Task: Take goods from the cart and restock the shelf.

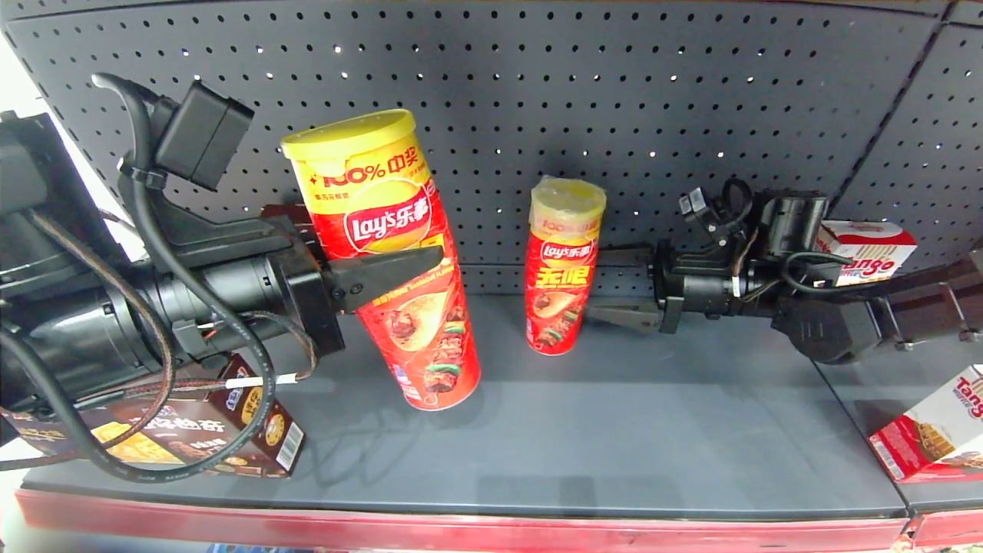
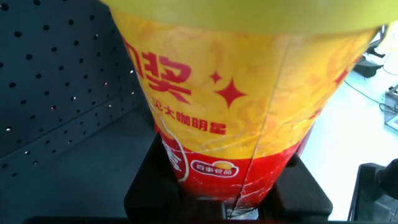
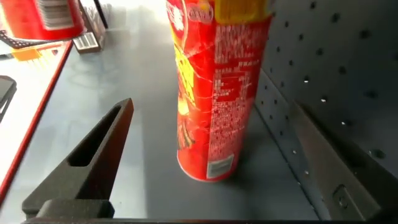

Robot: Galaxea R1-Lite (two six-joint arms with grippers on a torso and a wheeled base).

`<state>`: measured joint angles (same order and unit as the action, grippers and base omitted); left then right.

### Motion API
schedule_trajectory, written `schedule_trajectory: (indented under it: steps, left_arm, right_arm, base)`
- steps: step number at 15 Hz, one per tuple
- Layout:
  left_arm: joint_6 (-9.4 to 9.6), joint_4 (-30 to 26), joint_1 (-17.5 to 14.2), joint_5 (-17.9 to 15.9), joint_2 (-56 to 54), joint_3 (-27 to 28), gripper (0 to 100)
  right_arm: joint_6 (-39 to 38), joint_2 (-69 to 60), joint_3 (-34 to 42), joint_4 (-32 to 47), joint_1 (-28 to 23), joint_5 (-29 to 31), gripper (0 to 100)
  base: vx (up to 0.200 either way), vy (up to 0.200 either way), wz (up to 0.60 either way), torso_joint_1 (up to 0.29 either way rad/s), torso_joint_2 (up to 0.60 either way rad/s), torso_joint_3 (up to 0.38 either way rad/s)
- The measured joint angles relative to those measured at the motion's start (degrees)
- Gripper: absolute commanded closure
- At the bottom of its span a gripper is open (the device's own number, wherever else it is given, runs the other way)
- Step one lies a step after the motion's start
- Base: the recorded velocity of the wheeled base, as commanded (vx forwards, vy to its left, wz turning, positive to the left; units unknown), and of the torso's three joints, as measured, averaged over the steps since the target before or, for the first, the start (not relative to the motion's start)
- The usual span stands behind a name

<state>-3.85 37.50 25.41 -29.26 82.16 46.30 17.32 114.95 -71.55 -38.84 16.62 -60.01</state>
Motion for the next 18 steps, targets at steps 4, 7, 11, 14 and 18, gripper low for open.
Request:
schedule_trajectory:
  steps: [4,7,11,14,18]
  left_arm:
    - [0.00,0.05,-0.07,0.00,0.30,0.04,100]
    - [-0.02,0.16,-0.11,0.06,0.61,-0.02,100]
    - [0.00,0.09,-0.11,0.09,0.72,-0.07,100]
    - [0.02,0.09,-0.18,0.09,0.85,-0.07,100]
    - [0.00,0.24,-0.18,0.02,1.05,-0.07,100]
  right_arm:
    - [-0.13,4.22,-3.36,0.13,1.22,0.00,0]
    - [-0.71,6.22,-4.91,0.20,2.89,0.98,0]
    - [-2.33,8.64,-8.11,0.09,4.55,3.06,0]
    - [-2.41,10.41,-9.46,0.11,5.40,5.11,0]
    - [-2.77,11.87,-10.20,-0.22,6.53,8.40,100]
  base:
    - [0.000,0.000,0.00,0.000,0.00,0.000]
    - [0.000,0.000,0.00,0.000,0.00,0.000]
    - [0.000,0.000,0.00,0.000,0.00,0.000]
    - [0.000,0.000,0.00,0.000,0.00,0.000]
    - [0.000,0.000,0.00,0.000,0.00,0.000]
